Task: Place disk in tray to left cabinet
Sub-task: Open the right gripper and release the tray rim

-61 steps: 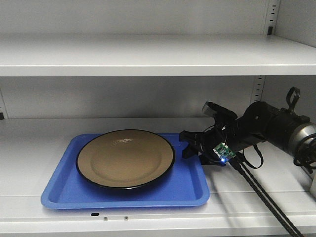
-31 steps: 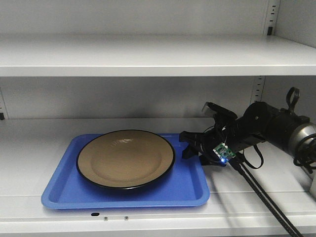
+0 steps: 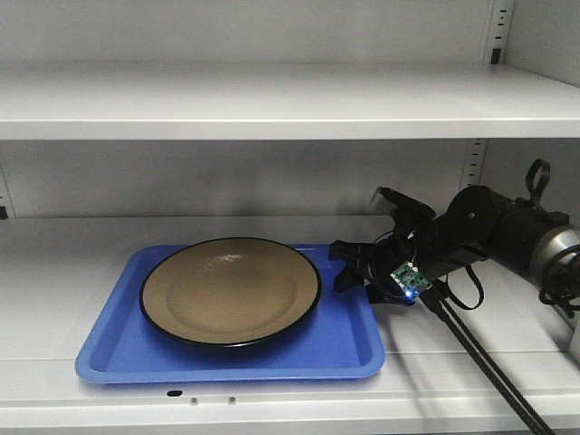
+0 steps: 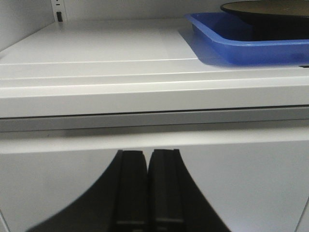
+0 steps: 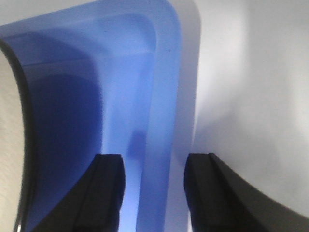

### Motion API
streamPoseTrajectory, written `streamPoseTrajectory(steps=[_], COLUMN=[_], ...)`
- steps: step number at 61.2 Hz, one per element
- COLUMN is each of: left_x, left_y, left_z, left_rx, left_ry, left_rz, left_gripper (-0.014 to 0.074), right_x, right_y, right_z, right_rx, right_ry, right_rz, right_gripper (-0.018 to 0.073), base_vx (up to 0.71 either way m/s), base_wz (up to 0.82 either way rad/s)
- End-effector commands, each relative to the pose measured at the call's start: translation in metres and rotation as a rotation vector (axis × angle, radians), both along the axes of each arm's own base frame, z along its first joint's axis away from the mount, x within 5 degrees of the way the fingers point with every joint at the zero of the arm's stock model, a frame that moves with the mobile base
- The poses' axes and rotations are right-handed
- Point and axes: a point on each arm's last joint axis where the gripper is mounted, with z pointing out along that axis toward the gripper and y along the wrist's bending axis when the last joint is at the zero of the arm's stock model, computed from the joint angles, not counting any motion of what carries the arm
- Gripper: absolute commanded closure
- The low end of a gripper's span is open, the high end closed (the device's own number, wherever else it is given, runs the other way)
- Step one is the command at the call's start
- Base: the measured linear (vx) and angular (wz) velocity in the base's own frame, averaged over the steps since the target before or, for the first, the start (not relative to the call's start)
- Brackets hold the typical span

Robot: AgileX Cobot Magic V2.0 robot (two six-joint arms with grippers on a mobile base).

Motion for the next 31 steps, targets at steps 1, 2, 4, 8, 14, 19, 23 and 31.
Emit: streamPoseTrajectory(steps=[1, 2, 4, 8, 14, 19, 23, 31], left_x=[0.002, 0.002, 0.002, 0.002, 0.002, 0.002, 0.002, 0.002], left_y=[0.0, 0.0, 0.0, 0.0, 0.0, 0.0, 0.0, 0.0], left_z=[0.0, 0.0, 0.0, 0.0, 0.0, 0.0, 0.0, 0.0], left_rx=[-0.008, -0.008, -0.008, -0.008, -0.008, -0.008, -0.008, -0.008], left_ry=[-0.048, -0.048, -0.048, -0.048, -0.048, -0.048, -0.048, -0.048], left_rz=[-0.001, -0.001, -0.001, -0.001, -0.001, -0.001, -0.001, -0.001], left_gripper=[0.0603, 0.0603, 0.0603, 0.0603, 0.0603, 0.0603, 0.0603, 0.0603], right_x=[-0.006, -0.006, -0.006, -0.006, -0.006, -0.006, -0.007, -0.015], right_y=[-0.003, -0.003, -0.003, -0.003, -0.003, -0.003, -0.005, -0.007], right_z=[0.041, 0.041, 0.041, 0.041, 0.041, 0.041, 0.044, 0.057], right_rx=[0.038, 0.038, 0.038, 0.038, 0.038, 0.038, 0.025, -0.005], right_ry=[-0.122, -0.122, -0.122, -0.122, -0.122, -0.121, -0.138, -0.158], right_rz=[-0.013, -0.013, -0.013, -0.013, -0.013, -0.012, -0.013, 0.0], right_gripper=[0.0174, 0.0174, 0.0174, 0.0174, 0.0174, 0.0174, 0.0174, 0.0174], base_vx=[0.0, 0.0, 0.0, 0.0, 0.0, 0.0, 0.0, 0.0], base_wz=[0.0, 0.0, 0.0, 0.0, 0.0, 0.0, 0.0, 0.0])
